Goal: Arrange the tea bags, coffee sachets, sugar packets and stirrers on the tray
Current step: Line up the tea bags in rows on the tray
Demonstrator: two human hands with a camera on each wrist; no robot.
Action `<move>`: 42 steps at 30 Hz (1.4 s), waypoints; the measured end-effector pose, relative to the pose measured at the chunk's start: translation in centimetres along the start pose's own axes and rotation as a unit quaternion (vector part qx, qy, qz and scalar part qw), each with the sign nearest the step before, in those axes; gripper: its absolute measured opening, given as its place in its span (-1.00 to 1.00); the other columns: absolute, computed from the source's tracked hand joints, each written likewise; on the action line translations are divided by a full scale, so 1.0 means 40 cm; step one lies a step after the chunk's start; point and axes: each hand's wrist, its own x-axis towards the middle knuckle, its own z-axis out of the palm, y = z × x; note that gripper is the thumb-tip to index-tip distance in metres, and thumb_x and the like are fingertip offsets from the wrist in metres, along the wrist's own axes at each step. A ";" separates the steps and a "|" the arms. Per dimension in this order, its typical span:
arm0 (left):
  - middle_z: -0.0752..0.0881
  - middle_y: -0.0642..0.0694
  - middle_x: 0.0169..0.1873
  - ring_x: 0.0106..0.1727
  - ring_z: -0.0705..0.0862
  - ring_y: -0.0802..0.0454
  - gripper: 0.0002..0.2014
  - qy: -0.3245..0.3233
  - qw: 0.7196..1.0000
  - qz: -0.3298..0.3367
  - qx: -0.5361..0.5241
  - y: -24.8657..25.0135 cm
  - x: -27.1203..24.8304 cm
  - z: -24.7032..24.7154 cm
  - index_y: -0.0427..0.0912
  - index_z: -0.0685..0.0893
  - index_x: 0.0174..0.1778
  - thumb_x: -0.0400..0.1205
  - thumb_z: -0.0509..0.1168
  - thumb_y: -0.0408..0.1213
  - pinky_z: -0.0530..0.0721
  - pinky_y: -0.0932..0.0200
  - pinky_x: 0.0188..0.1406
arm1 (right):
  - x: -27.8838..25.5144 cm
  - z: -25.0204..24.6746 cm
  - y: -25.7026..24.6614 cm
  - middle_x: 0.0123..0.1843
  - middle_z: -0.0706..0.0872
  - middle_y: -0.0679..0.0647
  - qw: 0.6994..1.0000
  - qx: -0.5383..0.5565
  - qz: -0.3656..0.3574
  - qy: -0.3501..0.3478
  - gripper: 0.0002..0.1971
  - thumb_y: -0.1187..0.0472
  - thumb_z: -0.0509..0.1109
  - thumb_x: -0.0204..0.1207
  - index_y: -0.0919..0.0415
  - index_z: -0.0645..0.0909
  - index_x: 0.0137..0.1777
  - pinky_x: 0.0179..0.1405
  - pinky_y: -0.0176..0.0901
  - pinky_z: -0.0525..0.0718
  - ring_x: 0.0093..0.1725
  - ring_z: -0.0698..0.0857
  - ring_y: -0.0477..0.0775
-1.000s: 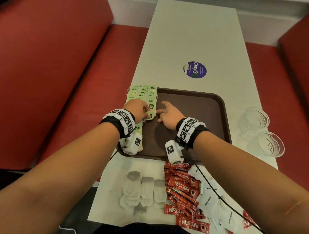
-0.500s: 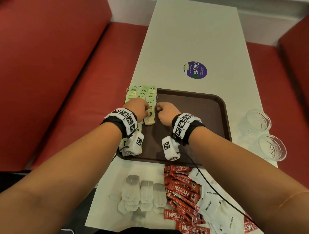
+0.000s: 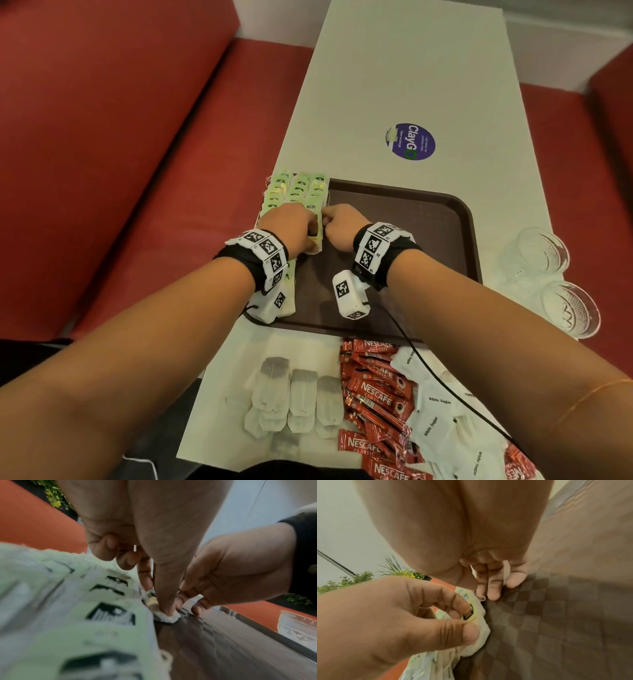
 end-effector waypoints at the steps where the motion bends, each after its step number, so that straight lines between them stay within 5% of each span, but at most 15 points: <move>1: 0.62 0.01 -0.06 -0.02 0.69 -0.09 -0.68 0.000 1.000 0.006 0.003 0.000 -0.005 -0.007 0.08 0.76 0.05 0.44 0.57 0.05 0.49 0.12 -0.19 | -0.007 -0.004 -0.004 -0.03 0.60 0.16 1.000 -0.005 0.003 -0.001 -0.69 0.45 0.12 0.65 0.34 0.65 0.22 -0.08 -0.15 0.46 -0.05 0.55 0.15; 4: 0.69 0.01 0.03 0.07 0.68 -0.05 -0.69 0.016 0.999 0.035 -0.019 0.003 -0.044 -0.039 0.03 0.75 0.11 0.50 0.52 0.03 0.52 0.14 -0.09 | -0.038 -0.009 -0.006 0.00 0.62 0.17 1.000 -0.016 0.015 0.017 -0.81 0.37 0.17 0.66 0.27 0.59 0.16 -0.03 -0.11 0.51 0.03 0.62 0.20; 7: 0.72 0.08 0.04 0.08 0.67 0.05 -0.72 0.041 0.995 0.068 -0.054 0.005 -0.123 -0.070 0.05 0.74 0.14 0.54 0.49 -0.01 0.54 0.15 -0.01 | -0.092 0.001 0.001 0.26 0.67 0.19 0.998 -0.047 0.009 0.035 -0.64 0.27 0.26 0.62 0.25 0.53 0.41 0.12 -0.08 0.58 0.25 0.66 0.26; 11: 0.70 0.17 0.01 0.04 0.64 0.14 -0.77 0.015 0.993 0.103 -0.052 -0.006 -0.264 -0.070 0.13 0.72 0.11 0.57 0.46 0.03 0.61 0.09 0.07 | -0.200 0.036 -0.001 0.25 0.71 0.14 0.993 -0.088 -0.072 0.033 -0.67 0.16 0.35 0.62 0.18 0.63 0.35 0.27 0.01 0.64 0.23 0.68 0.18; 18: 0.67 0.19 -0.04 -0.03 0.62 0.19 -0.77 -0.123 0.981 0.143 -0.030 -0.042 -0.446 0.036 0.14 0.73 0.04 0.53 0.48 0.09 0.60 0.20 -0.03 | -0.366 0.139 -0.026 -0.18 0.71 -0.11 0.972 -0.144 -0.163 -0.085 -0.91 0.11 0.48 0.53 0.08 0.70 -0.03 -0.17 -0.21 0.56 -0.16 0.66 -0.03; 24: 0.48 0.19 0.00 -0.10 0.57 0.14 -0.42 -0.215 0.964 0.153 0.007 -0.044 -0.556 0.095 0.13 0.53 0.05 0.25 0.61 0.25 0.59 0.16 -0.15 | -0.454 0.245 -0.032 -0.19 0.73 -0.03 0.941 -0.209 -0.194 -0.183 -0.71 -0.09 0.58 0.41 0.10 0.67 -0.07 -0.23 -0.15 0.60 -0.19 0.67 0.04; 27: 0.41 0.15 0.02 -0.18 0.53 0.14 -0.31 -0.216 0.965 0.151 0.013 -0.038 -0.573 0.134 0.11 0.42 0.05 0.19 0.65 0.21 0.49 0.23 -0.26 | -0.468 0.279 -0.029 -0.28 0.65 -0.05 0.927 -0.255 -0.192 -0.197 -0.64 -0.14 0.59 0.40 0.13 0.65 -0.07 -0.28 -0.15 0.58 -0.21 0.64 0.06; 31: 0.37 0.12 0.03 -0.13 0.54 0.10 -0.30 -0.169 0.976 0.138 -0.006 -0.024 -0.546 0.160 0.04 0.45 0.07 0.19 0.67 0.17 0.56 0.19 -0.16 | -0.461 0.279 -0.027 -0.04 0.70 0.02 0.915 -0.299 -0.199 -0.182 -0.57 -0.10 0.60 0.42 0.16 0.61 0.10 -0.23 -0.13 0.52 -0.13 0.61 0.06; 37: 0.46 0.08 -0.01 -0.06 0.57 0.03 -0.36 -0.139 0.984 0.104 -0.032 -0.015 -0.480 0.140 0.05 0.44 -0.03 0.20 0.69 0.13 0.60 0.10 -0.07 | -0.398 0.258 -0.010 0.14 0.69 0.11 0.943 -0.257 -0.169 -0.126 -0.40 0.00 0.64 0.38 0.14 0.46 0.32 -0.04 -0.09 0.59 0.09 0.69 0.16; 42: 0.54 0.09 -0.04 -0.06 0.55 0.11 -0.47 -0.146 0.981 0.114 -0.053 -0.027 -0.461 0.130 0.04 0.53 0.01 0.30 0.65 0.10 0.57 0.21 -0.05 | -0.374 0.250 -0.001 0.19 0.65 0.14 0.952 -0.234 -0.155 -0.121 -0.60 0.11 0.56 0.46 0.17 0.54 0.23 0.05 -0.07 0.57 0.16 0.65 0.19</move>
